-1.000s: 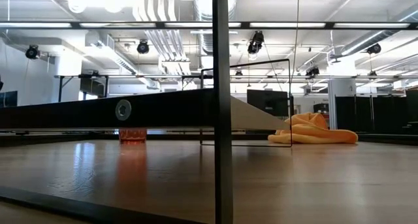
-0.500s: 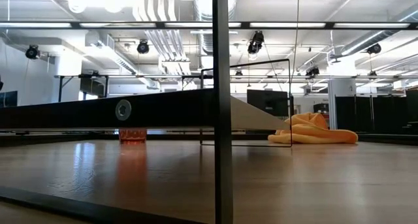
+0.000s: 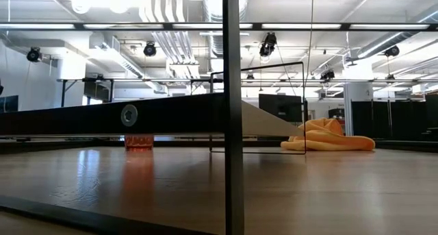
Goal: Stack small to large cups/mugs on shelf
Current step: Put the pink plastic cup on the shelf
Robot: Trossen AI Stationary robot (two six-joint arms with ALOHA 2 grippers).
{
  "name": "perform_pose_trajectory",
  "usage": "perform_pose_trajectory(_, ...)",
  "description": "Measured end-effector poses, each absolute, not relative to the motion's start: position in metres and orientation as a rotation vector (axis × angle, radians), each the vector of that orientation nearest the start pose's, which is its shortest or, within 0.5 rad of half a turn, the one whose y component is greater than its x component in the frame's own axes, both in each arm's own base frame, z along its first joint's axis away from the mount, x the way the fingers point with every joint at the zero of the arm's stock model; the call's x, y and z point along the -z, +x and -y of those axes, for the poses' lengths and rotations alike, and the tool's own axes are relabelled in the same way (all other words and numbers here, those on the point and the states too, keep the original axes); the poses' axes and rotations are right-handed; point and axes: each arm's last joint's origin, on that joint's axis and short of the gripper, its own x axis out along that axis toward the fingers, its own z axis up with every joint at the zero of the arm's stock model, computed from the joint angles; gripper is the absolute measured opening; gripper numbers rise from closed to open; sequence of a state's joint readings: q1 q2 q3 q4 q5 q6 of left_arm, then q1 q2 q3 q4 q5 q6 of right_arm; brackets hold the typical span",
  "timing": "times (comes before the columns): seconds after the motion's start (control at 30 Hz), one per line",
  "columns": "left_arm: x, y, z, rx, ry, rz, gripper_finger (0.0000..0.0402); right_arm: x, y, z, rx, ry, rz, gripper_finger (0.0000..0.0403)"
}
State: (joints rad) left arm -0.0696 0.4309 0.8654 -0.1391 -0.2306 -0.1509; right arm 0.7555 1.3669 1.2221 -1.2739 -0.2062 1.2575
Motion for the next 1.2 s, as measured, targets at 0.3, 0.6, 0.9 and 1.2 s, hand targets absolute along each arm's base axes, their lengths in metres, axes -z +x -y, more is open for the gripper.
perform_pose_trajectory(0.3, -0.399, 0.070, -0.002, -0.143, -0.195, 0.303, 0.0061, -0.277, 0.173, -0.171, 0.245, 0.537, -1.661, 0.0098)
perform_pose_trajectory(0.6, -0.399, 0.069, -0.002, -0.142, -0.194, 0.304, 0.0061, -0.269, 0.177, -0.174, 0.294, 0.506, -1.664, 0.0087)
perform_pose_trajectory(0.9, -0.399, 0.069, -0.002, -0.140, -0.194, 0.303, 0.0061, -0.270, 0.171, -0.168, 0.344, 0.467, -1.699, 0.0083)
perform_pose_trajectory(1.2, -0.399, 0.069, -0.002, -0.135, -0.193, 0.303, 0.0061, -0.270, 0.172, -0.169, 0.336, 0.469, -1.693, 0.0084)
